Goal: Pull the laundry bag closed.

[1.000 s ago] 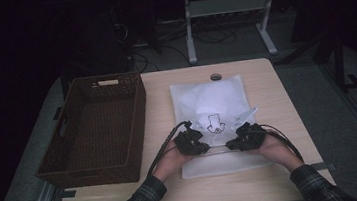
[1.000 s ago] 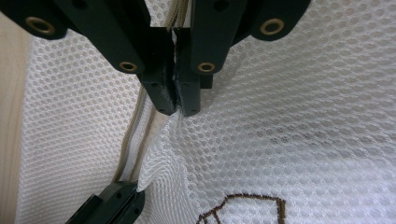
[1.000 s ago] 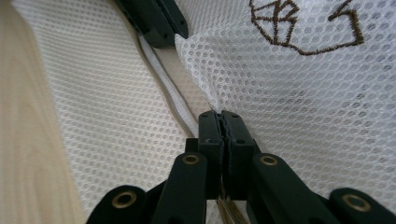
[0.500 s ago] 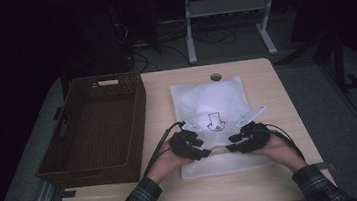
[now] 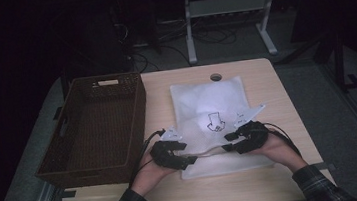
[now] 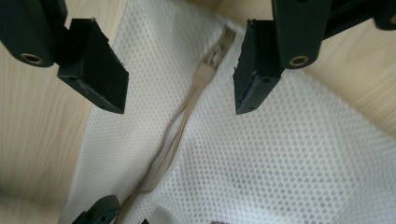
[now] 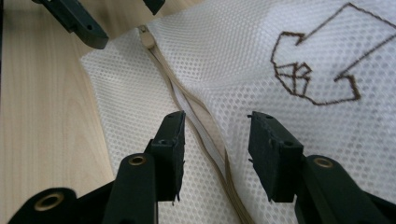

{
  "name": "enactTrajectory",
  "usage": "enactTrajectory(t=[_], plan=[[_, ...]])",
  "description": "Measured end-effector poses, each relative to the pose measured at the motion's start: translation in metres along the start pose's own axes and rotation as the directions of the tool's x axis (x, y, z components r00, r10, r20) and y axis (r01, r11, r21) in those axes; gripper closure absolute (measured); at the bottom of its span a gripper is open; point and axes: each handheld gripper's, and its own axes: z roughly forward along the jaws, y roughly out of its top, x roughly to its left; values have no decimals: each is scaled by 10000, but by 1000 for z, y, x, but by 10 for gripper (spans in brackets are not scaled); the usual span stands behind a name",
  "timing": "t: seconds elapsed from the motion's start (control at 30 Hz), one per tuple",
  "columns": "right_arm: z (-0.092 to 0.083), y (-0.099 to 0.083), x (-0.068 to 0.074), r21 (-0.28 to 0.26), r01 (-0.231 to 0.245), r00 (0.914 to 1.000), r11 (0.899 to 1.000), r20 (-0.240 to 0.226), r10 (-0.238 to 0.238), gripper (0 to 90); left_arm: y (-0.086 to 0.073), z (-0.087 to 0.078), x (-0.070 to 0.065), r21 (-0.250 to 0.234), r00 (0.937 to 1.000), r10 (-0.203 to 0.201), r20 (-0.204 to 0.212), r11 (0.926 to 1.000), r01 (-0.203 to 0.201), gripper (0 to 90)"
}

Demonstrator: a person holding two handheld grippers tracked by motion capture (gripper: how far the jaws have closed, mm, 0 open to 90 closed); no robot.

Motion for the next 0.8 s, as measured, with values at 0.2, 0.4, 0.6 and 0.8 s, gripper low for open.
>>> enactTrajectory(t=[0.2, 0.4, 0.6, 0.8], plan=[[3, 8, 2, -86, 143, 9996, 9999, -224, -145, 572, -14, -8, -4, 26, 9998, -109, -195, 9999, 110, 294], [12, 23, 7, -265, 439, 9971, 9987, -615, -454, 585, -24, -13, -12, 42, 9992, -216, -336, 9998, 218, 268], [24, 36, 13, -194, 887, 9914, 9959, -950, -901, 586, -33, -15, -17, 195, 9992, -304, -277, 9993, 310, 269], [41, 48, 20, -195, 1107, 9856, 9937, -1264, -1123, 594, -40, -14, -18, 437, 9986, -374, -373, 9983, 390, 269]])
